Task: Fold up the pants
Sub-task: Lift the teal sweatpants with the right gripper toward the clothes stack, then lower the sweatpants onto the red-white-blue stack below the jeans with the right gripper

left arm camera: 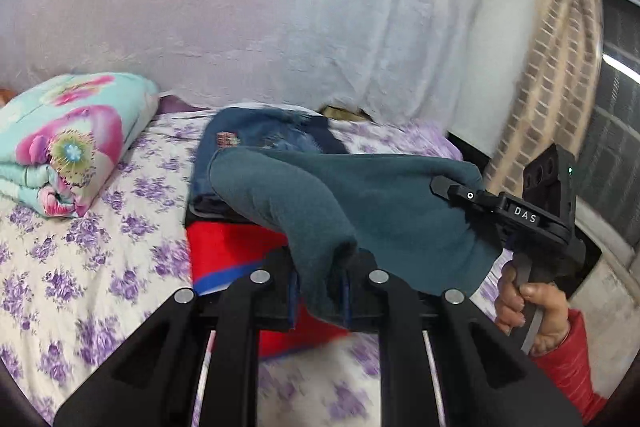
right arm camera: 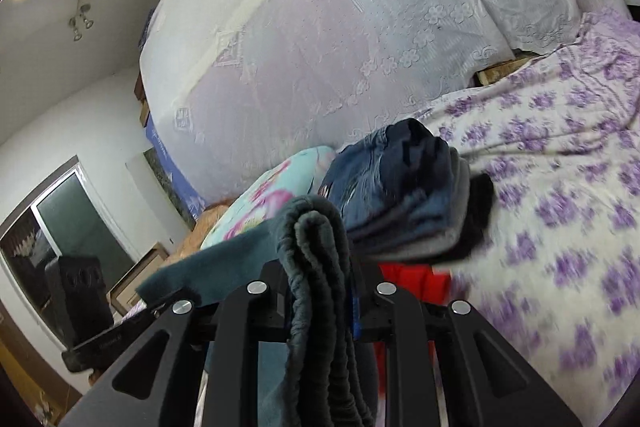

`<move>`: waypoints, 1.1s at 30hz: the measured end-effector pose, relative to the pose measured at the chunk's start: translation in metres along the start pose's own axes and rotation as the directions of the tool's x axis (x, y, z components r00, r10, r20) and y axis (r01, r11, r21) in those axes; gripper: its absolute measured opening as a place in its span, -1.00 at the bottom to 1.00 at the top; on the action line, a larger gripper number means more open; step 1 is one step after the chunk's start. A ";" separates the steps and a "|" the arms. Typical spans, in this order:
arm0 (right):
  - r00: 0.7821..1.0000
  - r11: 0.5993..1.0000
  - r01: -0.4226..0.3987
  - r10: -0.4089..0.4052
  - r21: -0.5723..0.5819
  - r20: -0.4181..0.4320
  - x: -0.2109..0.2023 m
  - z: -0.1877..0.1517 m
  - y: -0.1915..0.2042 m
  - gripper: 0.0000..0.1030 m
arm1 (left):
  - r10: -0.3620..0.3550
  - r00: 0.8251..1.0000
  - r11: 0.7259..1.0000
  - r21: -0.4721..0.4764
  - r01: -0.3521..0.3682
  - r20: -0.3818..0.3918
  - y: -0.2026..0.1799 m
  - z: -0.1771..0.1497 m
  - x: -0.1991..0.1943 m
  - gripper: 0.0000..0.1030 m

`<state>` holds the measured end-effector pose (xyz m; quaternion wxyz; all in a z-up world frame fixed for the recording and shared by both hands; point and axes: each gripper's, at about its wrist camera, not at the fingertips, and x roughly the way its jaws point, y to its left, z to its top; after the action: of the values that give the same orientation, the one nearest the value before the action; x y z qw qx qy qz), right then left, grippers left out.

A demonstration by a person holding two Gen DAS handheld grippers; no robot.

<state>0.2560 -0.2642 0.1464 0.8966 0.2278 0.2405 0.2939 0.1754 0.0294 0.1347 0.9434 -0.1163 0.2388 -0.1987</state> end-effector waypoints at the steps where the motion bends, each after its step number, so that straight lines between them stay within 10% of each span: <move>1: 1.000 1.000 -0.008 0.008 0.016 -0.012 0.013 -0.001 -0.007 -0.61 | 0.013 1.000 0.999 -0.029 -0.013 0.001 0.012 -0.001 0.007 -0.73; 7: 0.972 0.986 0.108 -0.077 0.131 -0.220 0.098 -0.057 -0.081 -0.55 | 0.050 0.973 0.970 -0.223 -0.101 -0.223 0.092 -0.058 0.079 -0.70; 9: 0.978 0.975 0.032 0.015 0.221 -0.206 0.099 -0.057 -0.100 -0.47 | 0.050 0.958 0.966 -0.232 -0.119 -0.281 0.104 -0.072 0.096 -0.59; 14: 0.980 0.988 0.113 -0.093 0.107 -0.176 0.083 -0.045 -0.082 -0.07 | 0.053 0.968 0.960 -0.254 -0.116 -0.244 0.105 -0.070 0.085 -0.22; 18: 0.976 0.973 0.216 -0.214 -0.079 0.026 0.049 -0.034 -0.034 -0.03 | 0.080 0.980 0.948 -0.291 -0.131 -0.180 0.110 -0.065 0.062 -0.19; 22: 0.974 0.956 0.202 -0.172 -0.214 0.150 0.028 -0.028 0.005 0.00 | 0.127 0.991 0.953 -0.272 -0.133 -0.040 0.104 -0.053 0.028 -0.15; 28: 0.990 0.947 0.126 -0.140 -0.297 -0.025 0.065 -0.054 0.020 0.28 | 0.063 0.993 0.990 -0.120 -0.074 -0.096 0.069 -0.056 0.051 0.05; 33: 0.975 0.959 0.147 -0.182 -0.243 -0.128 0.096 -0.075 -0.019 0.30 | 0.152 0.953 0.984 -0.050 -0.170 -0.261 0.071 -0.078 0.099 0.24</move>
<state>0.2894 -0.1966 0.0488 0.9180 0.0781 0.2889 0.2602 0.2396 0.0408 0.0054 0.9130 -0.1037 0.3741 -0.1258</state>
